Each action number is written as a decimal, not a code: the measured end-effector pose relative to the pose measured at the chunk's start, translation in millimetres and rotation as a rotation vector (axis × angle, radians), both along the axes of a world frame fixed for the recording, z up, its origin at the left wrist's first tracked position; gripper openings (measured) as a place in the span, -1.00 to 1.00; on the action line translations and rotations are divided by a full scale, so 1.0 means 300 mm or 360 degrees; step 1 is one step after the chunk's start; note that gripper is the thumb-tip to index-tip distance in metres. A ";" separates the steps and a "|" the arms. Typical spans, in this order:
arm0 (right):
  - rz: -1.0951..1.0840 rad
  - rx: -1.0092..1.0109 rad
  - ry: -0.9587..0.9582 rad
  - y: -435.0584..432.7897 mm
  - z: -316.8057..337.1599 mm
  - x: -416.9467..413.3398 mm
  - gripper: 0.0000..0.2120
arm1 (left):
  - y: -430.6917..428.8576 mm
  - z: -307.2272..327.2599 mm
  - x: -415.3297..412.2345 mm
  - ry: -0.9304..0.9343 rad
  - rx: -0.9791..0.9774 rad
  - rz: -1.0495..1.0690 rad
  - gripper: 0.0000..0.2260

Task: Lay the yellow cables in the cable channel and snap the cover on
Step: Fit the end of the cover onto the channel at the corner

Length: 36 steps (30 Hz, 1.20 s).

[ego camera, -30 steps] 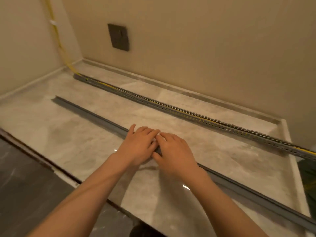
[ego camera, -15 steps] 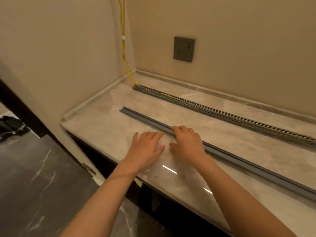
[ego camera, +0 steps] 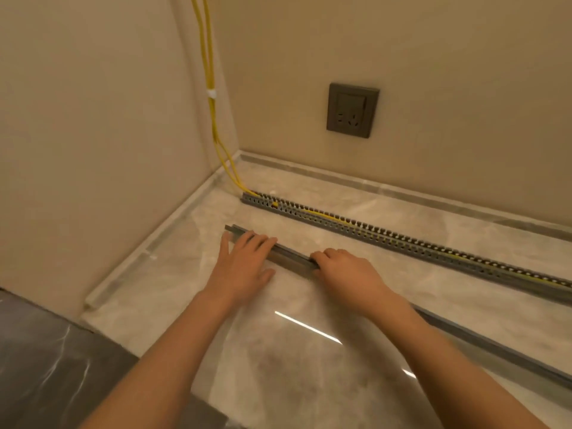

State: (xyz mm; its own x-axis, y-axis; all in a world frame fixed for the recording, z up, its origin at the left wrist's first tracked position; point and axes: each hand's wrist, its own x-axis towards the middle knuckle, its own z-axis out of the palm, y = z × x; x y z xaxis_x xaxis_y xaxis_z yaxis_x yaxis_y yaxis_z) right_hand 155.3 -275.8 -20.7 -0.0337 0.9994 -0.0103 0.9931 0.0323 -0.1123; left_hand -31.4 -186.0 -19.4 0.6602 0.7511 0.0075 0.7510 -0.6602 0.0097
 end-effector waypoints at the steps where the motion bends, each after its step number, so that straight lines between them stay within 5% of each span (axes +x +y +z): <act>1: 0.0018 -0.0029 0.0016 0.022 0.012 0.011 -0.77 | 0.047 0.011 0.002 -0.0019 0.0073 -0.0035 -0.53; 5: -0.0010 -0.0097 0.0217 0.113 0.070 0.028 -0.82 | 0.204 0.073 0.048 -0.0163 0.0104 -0.0161 -0.71; 11: -0.0200 -0.0076 0.0639 0.143 0.128 -0.057 -0.78 | 0.303 0.097 0.033 -0.0282 0.0011 -0.0267 -0.53; 19: -0.0513 0.0513 0.0206 0.116 0.097 -0.283 -0.44 | 0.386 0.089 -0.077 -0.0377 -0.0040 -0.0059 -0.49; 29: -0.0521 0.0880 0.0098 0.178 0.130 -0.234 -0.64 | 0.483 0.142 -0.024 -0.0449 -0.0251 0.0013 -0.53; 36: -0.0429 0.0795 0.0005 0.262 0.157 -0.050 -0.63 | 0.547 0.165 0.130 -0.0556 -0.0257 0.0003 -0.51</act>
State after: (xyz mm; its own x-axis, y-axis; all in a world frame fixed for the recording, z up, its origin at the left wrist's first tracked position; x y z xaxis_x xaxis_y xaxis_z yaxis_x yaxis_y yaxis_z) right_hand 140.2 -197.2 26.4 0.2243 0.8561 0.4655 0.9733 -0.1726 -0.1515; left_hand 7.5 -22.0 30.0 0.6374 0.7622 0.1130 0.6853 -0.6278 0.3690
